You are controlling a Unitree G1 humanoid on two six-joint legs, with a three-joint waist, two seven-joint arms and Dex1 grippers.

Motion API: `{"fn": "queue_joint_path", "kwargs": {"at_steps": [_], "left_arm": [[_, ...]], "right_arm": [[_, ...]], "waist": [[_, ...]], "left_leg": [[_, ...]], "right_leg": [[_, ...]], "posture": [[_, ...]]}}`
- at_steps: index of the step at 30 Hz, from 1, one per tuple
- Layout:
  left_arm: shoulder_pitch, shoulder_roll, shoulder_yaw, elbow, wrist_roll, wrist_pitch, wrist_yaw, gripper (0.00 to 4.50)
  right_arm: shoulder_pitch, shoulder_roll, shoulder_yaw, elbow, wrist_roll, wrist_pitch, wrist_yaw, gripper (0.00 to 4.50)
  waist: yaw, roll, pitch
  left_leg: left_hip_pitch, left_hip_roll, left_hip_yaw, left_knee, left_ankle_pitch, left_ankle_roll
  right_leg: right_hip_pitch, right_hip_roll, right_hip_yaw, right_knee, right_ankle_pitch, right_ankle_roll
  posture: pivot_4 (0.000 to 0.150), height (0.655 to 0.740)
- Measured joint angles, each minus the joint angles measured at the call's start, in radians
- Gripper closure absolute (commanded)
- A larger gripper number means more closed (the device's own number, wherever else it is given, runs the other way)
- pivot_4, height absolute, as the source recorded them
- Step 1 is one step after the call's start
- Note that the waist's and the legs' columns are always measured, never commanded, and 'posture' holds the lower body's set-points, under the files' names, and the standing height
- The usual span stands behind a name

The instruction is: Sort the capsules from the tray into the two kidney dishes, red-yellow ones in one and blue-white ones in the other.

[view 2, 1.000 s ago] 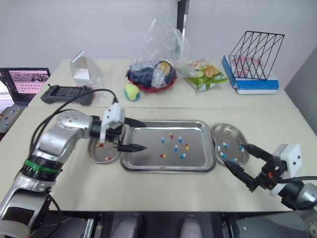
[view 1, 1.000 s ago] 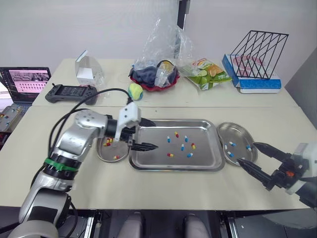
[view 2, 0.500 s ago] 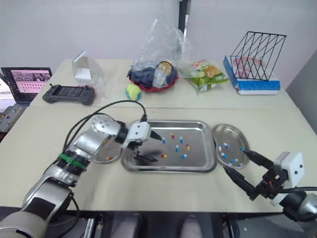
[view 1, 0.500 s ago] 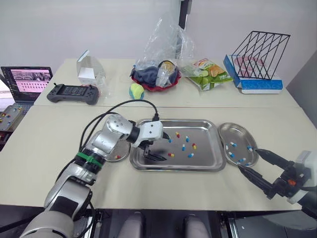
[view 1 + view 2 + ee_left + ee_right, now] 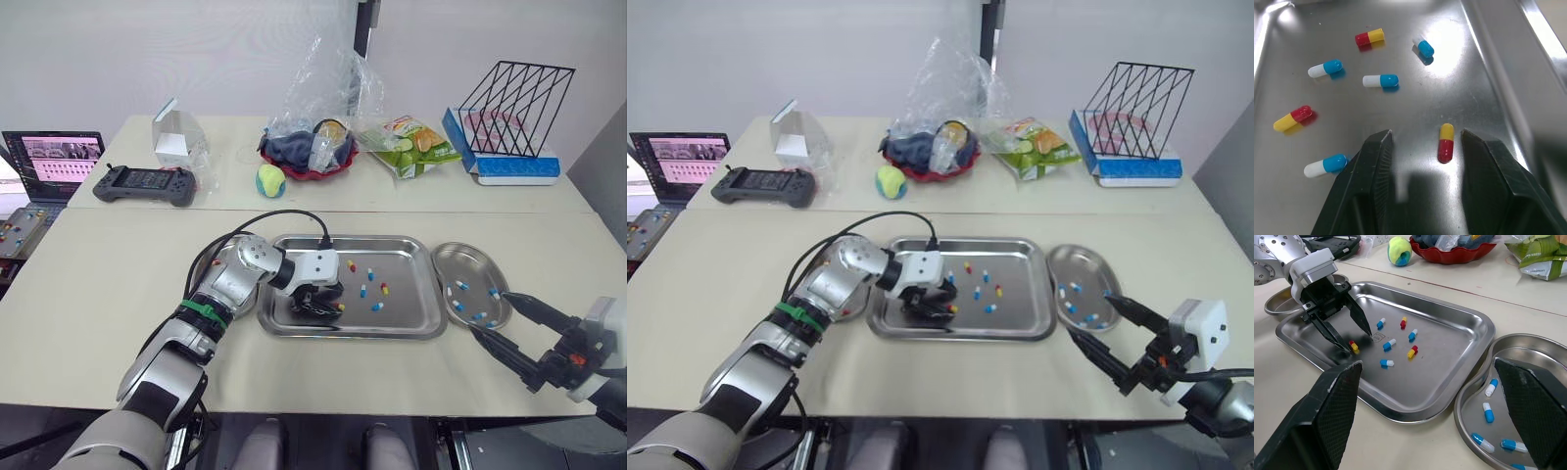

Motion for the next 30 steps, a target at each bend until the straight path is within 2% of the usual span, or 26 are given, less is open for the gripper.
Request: {"fn": "queue_joint_path", "kwargs": {"at_steps": [2,5,10,21,30], "left_arm": [[0.001,0.0,0.0,-0.001,0.0,0.0,-0.005,2.15],[0.002,0.001,0.0,-0.001,0.0,-0.003,-0.016,2.87],[0.002,0.003,-0.001,-0.001,0.007,-0.018,-0.028,4.48],[0.0,0.007,0.044,-0.002,-0.021,0.019,-0.038,4.48],[-0.027,0.125,0.216,-0.056,-0.131,0.16,-0.049,4.48]], "right_arm": [[0.001,0.0,0.0,0.0,0.0,0.0,-0.001,0.0],[0.004,0.0,0.0,0.0,0.0,0.0,-0.002,0.0],[0.002,0.0,0.0,0.001,-0.001,0.0,-0.006,0.0],[-0.005,0.0,0.0,0.012,-0.004,0.0,-0.008,0.0],[-0.066,-0.01,0.033,0.045,-0.021,0.0,-0.005,0.0]], "waist": [[0.0,0.0,0.0],[0.0,0.0,0.0],[0.0,0.0,0.0],[-0.001,0.0,0.0],[-0.007,0.0,0.0]], "left_leg": [[0.0,0.0,0.0,0.0,0.0,0.0],[0.0,0.0,0.0,0.0,0.0,0.0],[0.0,0.0,0.0,0.0,0.0,0.0],[0.0,0.0,0.0,0.0,0.0,0.0],[0.0,0.0,-0.001,0.0,0.0,0.0]], "right_leg": [[0.0,0.0,0.0,0.0,0.0,0.0],[0.0,0.0,0.0,0.0,0.0,0.0],[0.0,0.0,0.0,0.0,0.0,0.0],[0.0,0.0,0.0,0.0,0.0,0.0],[0.0,0.0,0.0,0.001,0.0,0.0]], "posture": [[0.15,0.7346],[0.15,0.7346],[0.15,0.7346],[0.15,0.7346],[0.15,0.7346]]}}
